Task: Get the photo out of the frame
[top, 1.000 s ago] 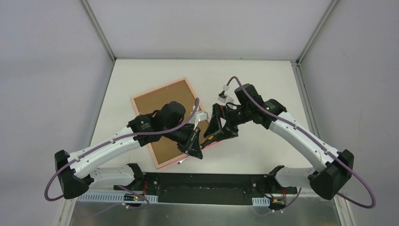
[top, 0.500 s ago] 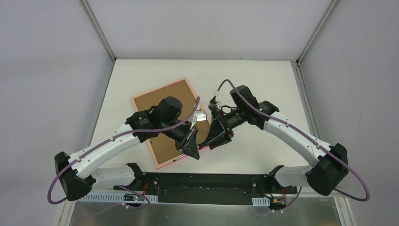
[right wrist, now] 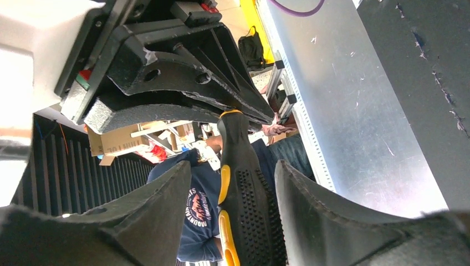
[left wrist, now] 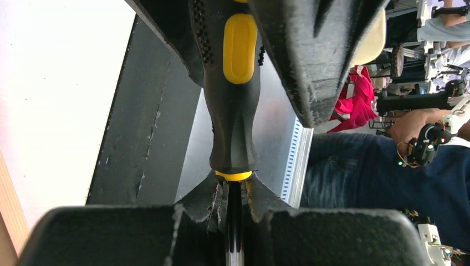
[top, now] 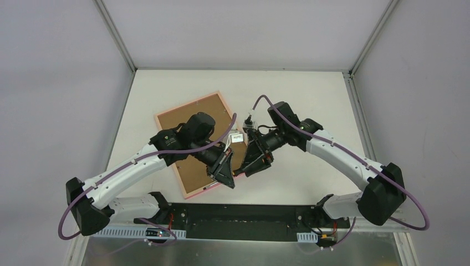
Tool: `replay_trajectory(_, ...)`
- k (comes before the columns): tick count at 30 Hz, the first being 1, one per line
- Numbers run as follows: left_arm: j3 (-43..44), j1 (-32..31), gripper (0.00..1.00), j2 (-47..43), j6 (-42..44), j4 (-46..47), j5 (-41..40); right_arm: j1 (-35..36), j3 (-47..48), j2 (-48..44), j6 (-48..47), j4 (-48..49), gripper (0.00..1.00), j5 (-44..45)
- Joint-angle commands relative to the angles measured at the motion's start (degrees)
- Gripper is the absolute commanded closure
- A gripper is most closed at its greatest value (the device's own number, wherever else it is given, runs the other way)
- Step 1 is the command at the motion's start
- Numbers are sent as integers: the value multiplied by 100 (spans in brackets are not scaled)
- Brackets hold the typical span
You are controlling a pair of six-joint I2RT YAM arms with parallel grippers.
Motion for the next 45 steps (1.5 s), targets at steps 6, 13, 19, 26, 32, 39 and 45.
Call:
replay_trajectory(6, 181, 22, 100, 10, 104, 85, -11, -4, -285, -285, -21, 112, 100, 827)
replay_trajectory(13, 14, 342, 39, -333, -866, 68, -2582, 1, -741, -1407, 379, -737, 100, 4132)
replay_trajectory(19, -33, 1117, 26, -700, -2394, -635, -5444, 263, -1438, -2470, 1093, -670, 100, 5811)
replay_trajectory(26, -406, 2734, 25, -321, -3561, -1479, -5324, 577, -1788, -3190, 1152, -697, 100, 6998)
replay_trajectory(32, -562, 3542, 23, -33, -3226, -1488, -5731, 581, -1741, -3119, 474, -862, 100, 7586)
replay_trajectory(39, -825, 4500, 20, 735, -2888, -1298, -5501, 593, -1823, -2653, -136, -40, 100, 7690)
replay_trajectory(45, -904, 4863, 17, 1097, -2443, -1053, -5596, 625, -1842, -2412, -636, 435, 100, 8085)
